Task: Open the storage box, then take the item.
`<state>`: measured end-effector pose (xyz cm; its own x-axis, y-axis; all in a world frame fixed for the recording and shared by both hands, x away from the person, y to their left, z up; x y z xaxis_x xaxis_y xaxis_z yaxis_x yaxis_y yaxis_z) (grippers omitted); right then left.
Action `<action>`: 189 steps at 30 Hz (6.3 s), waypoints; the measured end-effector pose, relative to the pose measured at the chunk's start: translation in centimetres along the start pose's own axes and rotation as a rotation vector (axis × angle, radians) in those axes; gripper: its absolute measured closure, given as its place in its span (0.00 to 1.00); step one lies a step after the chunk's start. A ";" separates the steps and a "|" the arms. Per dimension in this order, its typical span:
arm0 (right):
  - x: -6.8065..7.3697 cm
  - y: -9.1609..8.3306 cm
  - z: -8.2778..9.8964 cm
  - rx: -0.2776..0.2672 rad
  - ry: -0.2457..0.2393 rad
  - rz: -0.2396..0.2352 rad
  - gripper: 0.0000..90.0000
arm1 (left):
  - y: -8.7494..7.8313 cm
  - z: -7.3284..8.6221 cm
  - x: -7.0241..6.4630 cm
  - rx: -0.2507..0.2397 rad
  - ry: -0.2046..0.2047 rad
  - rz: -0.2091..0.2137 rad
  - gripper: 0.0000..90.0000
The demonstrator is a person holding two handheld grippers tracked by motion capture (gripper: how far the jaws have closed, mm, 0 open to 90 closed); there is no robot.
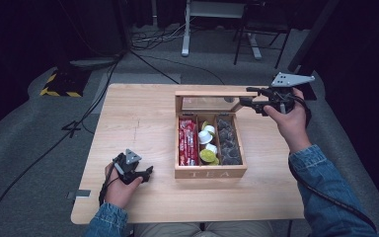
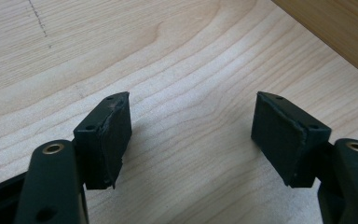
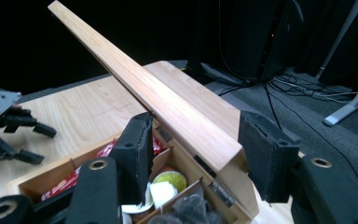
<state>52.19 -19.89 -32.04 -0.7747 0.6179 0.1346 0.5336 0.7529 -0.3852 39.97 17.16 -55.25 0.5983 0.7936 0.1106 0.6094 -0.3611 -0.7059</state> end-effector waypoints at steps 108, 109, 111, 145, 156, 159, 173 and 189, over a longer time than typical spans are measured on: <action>-6.2 7.2 -5.2 0.000 0.177 0.205 0.25 | 0.9 -0.5 0.8 0.018 0.041 0.044 0.17; -5.7 7.0 -5.0 -0.003 0.178 0.197 0.26 | 0.9 -0.5 0.8 0.016 0.038 0.045 0.17; -4.7 6.6 -4.8 -0.006 0.175 0.180 0.29 | 1.0 -0.6 0.8 0.014 0.037 0.042 0.17; 7.0 9.6 3.3 0.186 0.040 -0.055 0.51 | 0.9 -0.5 0.7 0.013 0.044 0.045 0.17; 9.6 12.8 7.3 0.320 0.089 -0.077 0.47 | 0.8 -0.4 0.7 0.015 0.046 0.046 0.17; 9.9 13.3 8.2 0.348 0.106 -0.059 0.46 | 0.8 -0.4 0.7 0.016 0.046 0.046 0.17; 11.2 15.6 11.4 0.442 0.090 -0.022 0.42 | 0.8 -0.4 0.7 0.016 0.046 0.047 0.17; 11.7 16.6 12.7 0.504 0.071 0.057 0.45 | 0.8 -0.4 0.7 0.015 0.046 0.047 0.17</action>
<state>47.67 -3.00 -48.41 -0.7146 0.6820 0.1555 0.3309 0.5254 -0.7839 41.08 17.22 -55.44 0.6493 0.7527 0.1090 0.5724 -0.3893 -0.7216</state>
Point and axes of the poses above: each handheld gripper's, and its own axes: y roughly forward along the jaws, z roughly out of its underside, x roughly to its left, the point moved 7 cm from there along y, roughly forward along the jaws, and after that the axes turned 11 degrees about y, right-handed, at the moved point
